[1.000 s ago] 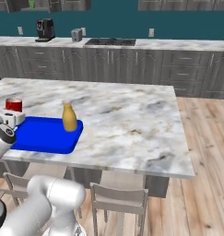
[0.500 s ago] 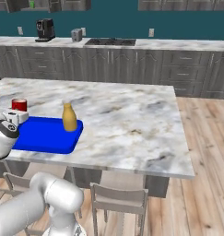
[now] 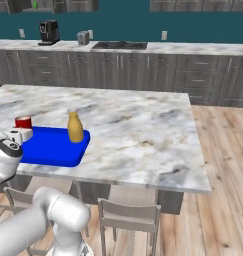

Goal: There is a tray on the dining counter. Grab the cup, mug, and pitcher and place them on the tray. The pitcher may be placed next to the tray if it cannot fit the tray.

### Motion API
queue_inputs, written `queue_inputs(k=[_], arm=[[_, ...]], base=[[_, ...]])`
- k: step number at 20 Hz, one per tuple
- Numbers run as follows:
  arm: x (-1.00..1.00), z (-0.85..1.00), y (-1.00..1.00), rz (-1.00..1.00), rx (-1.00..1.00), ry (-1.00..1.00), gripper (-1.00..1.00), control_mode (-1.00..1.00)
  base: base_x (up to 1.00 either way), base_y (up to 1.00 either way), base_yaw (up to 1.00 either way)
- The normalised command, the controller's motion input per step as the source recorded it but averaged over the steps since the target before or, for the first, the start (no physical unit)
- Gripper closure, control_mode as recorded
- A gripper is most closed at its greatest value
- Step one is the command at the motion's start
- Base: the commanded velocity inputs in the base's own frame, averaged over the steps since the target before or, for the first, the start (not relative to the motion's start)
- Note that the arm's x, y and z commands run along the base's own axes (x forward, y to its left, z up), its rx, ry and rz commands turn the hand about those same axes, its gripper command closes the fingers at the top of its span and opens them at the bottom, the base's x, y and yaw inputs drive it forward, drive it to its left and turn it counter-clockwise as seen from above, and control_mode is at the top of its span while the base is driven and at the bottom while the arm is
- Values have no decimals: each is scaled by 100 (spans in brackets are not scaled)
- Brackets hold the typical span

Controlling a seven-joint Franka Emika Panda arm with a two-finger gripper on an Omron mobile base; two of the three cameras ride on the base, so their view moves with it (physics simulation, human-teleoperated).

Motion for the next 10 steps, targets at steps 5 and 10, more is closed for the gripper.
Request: queue_inputs(k=[5, 10], arm=[[7, -7, 0, 0, -1, 0, 100, -100], [32, -11, 8, 0, 0, 0, 100, -100]], base=[[0, 0, 0], [0, 0, 0]])
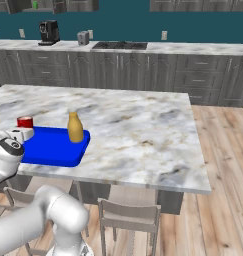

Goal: There is a tray on the dining counter. Grab the cup, mug, and pitcher and place them on the tray. The pitcher may be placed next to the tray if it cannot fit the tray.

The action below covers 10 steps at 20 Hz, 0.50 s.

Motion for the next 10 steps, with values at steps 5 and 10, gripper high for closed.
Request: queue_inputs(k=[5, 10], arm=[[39, -17, 11, 0, -2, 0, 100, -100], [28, -34, 11, 0, -8, 0, 100, -100]], base=[[0, 0, 0], [0, 0, 0]])
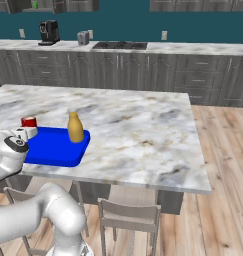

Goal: There is a tray on the dining counter. Grab the cup, mug, and pitcher and place them on the tray. The pitcher may be placed next to the tray if it cannot fit the tray.

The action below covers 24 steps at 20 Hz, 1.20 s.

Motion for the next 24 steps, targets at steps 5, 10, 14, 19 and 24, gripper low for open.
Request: queue_inputs(k=[5, 10, 14, 19, 24], arm=[[27, -31, 4, 0, -6, 0, 100, -100], [21, -28, 0, 0, -1, 0, 100, -100], [7, -25, 0, 0, 1, 0, 100, -100], [3, -5, 7, -2, 10, 0, 100, -100], [0, 0, 6, -3, 12, 0, 100, -100]], base=[[0, 0, 0], [0, 0, 0], [0, 0, 0], [0, 0, 0], [0, 0, 0]])
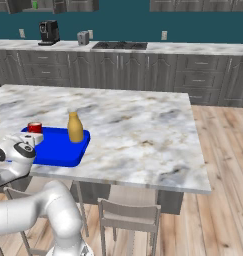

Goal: There is a tray on the dining counter. Grab the cup, mug, and pitcher and place them on the tray. The pitcher may be placed next to the tray if it cannot fit the tray.

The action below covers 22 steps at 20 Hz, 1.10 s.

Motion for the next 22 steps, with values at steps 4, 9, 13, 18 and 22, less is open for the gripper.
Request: queue_inputs(k=[4, 9, 13, 18, 22], arm=[[0, 0, 0, 0, 2, -1, 100, -100], [0, -2, 35, 0, 1, 0, 100, -100], [0, -3, 32, 0, 3, 0, 100, -100], [0, 0, 2, 0, 0, 0, 100, -100], [0, 0, 0, 0, 0, 0, -100, -100]], base=[[0, 0, 0], [0, 0, 0], [0, 0, 0], [0, 0, 0], [0, 0, 0]])
